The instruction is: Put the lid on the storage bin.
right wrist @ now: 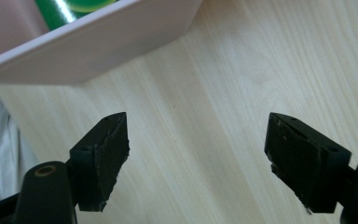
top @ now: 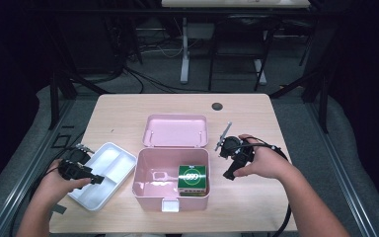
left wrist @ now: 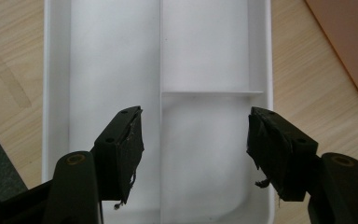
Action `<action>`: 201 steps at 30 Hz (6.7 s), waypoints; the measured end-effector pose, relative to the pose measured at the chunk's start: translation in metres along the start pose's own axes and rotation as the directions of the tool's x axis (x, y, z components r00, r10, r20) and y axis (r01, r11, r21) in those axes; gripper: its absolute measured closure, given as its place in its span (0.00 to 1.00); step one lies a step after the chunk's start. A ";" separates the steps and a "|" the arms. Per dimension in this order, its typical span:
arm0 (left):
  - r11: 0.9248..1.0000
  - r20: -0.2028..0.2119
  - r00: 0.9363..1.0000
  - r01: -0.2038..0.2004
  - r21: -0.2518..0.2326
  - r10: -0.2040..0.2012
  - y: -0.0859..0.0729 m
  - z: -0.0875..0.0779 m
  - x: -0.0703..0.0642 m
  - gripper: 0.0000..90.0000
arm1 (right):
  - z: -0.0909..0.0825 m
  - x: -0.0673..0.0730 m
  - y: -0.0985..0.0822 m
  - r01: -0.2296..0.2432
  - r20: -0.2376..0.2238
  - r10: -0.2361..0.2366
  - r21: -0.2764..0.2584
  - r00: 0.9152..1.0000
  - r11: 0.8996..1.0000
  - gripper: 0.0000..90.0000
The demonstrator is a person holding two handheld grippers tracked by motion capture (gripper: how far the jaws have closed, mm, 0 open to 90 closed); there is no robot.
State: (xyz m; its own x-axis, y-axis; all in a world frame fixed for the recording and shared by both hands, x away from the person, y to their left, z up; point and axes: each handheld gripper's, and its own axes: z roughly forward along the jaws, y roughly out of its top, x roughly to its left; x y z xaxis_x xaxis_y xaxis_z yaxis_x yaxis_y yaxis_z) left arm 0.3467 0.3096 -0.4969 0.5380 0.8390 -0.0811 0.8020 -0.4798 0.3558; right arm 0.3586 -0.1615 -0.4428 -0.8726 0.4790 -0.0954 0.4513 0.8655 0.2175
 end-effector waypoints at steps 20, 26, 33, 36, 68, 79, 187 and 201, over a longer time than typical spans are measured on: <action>0.999 -0.025 0.999 -0.021 -0.049 0.020 -0.001 -0.004 0.001 0.44 | 0.024 0.008 -0.036 -0.234 0.064 0.254 -0.225 0.965 0.946 0.25; 1.000 -0.045 0.999 -0.016 -0.024 0.015 0.000 -0.003 0.003 0.44 | 0.030 0.008 -0.043 -0.254 0.085 0.277 -0.209 0.957 0.944 0.25; 0.999 -0.038 0.999 -0.036 -0.027 0.035 0.005 -0.005 0.003 0.53 | 0.031 0.006 -0.050 -0.266 0.084 0.290 -0.223 0.953 0.938 0.25; 0.999 -0.030 0.999 -0.038 -0.012 0.037 0.009 -0.008 0.003 0.56 | 0.034 0.006 -0.050 -0.268 0.083 0.294 -0.241 0.952 0.933 0.25; 0.960 -0.043 0.998 -0.034 0.278 0.048 0.030 0.039 0.017 0.82 | 0.033 0.007 -0.053 -0.279 0.068 0.308 -0.274 0.949 0.920 0.28; 0.955 -0.028 0.999 -0.019 0.297 0.029 0.034 0.049 0.018 0.91 | 0.033 0.006 -0.053 -0.287 0.073 0.317 -0.273 0.945 0.918 0.28; 0.824 0.060 0.869 -0.487 0.289 0.492 0.117 -0.067 -0.088 0.99 | 0.044 0.003 -0.056 -0.295 0.066 0.325 -0.277 0.943 0.914 0.29; 0.722 0.114 0.773 -0.627 0.294 0.625 0.135 -0.055 -0.129 0.99 | 0.044 0.001 -0.059 -0.304 0.064 0.334 -0.283 0.940 0.910 0.29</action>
State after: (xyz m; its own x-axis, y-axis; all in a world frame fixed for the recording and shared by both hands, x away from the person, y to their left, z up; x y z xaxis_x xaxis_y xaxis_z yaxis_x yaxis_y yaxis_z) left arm 0.3710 0.1503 -0.3873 0.9461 0.3194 0.0538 0.3179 -0.9475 0.0343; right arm 0.3391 -0.2052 -0.4987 -0.6579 0.7489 -0.0798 0.6229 0.6006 0.5013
